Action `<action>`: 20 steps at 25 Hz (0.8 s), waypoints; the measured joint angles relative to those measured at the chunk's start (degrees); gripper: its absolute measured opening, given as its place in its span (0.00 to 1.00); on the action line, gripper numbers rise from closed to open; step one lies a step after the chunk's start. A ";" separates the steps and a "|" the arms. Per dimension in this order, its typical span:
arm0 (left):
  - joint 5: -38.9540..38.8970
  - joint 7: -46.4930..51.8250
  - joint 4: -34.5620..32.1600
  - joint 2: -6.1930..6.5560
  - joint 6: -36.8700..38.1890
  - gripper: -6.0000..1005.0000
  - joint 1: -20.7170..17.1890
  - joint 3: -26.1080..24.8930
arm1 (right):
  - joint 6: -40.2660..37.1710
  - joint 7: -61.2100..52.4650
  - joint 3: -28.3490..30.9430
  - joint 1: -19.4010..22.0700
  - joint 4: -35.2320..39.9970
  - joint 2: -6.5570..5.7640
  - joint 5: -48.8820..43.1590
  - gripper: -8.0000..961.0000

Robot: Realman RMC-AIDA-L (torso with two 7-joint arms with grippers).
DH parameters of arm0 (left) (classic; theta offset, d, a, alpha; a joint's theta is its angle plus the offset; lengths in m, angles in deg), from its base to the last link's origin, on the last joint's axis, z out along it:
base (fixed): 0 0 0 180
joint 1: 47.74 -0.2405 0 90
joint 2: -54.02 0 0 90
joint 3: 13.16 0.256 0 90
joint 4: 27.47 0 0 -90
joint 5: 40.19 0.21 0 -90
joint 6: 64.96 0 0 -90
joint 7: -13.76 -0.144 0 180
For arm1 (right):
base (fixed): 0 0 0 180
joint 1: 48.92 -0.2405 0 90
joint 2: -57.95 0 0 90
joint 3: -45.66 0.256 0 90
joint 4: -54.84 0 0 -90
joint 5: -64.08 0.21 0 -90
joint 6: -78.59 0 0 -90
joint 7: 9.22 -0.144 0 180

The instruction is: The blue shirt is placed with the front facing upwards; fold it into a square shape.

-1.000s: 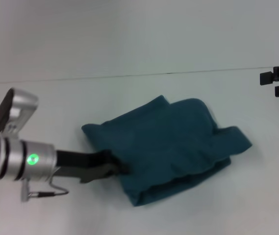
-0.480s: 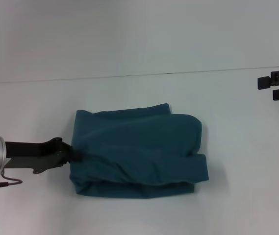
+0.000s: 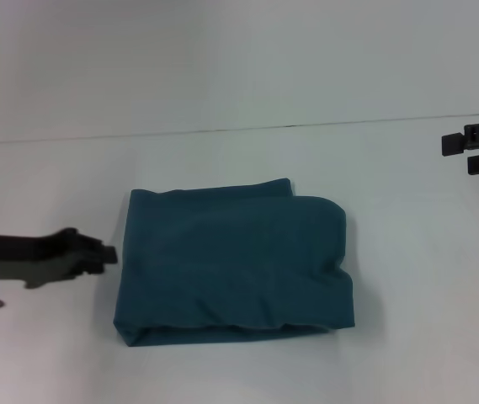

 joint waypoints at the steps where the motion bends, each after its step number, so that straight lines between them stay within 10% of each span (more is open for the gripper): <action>1: -0.15 0.18 -0.83 0.22 1.25 0.15 -0.33 -1.63 | -0.02 -0.01 0.01 0.00 0.00 0.00 -0.01 0.95; 6: -7.39 -1.06 -0.23 -0.72 6.74 0.33 -1.98 -9.42 | -0.07 -0.07 0.18 0.00 -0.01 -0.01 0.00 0.95; 20: -9.01 -4.28 11.28 -4.51 -1.79 0.73 -0.97 -2.72 | -0.05 -0.20 -0.07 0.00 -0.09 0.23 0.22 0.95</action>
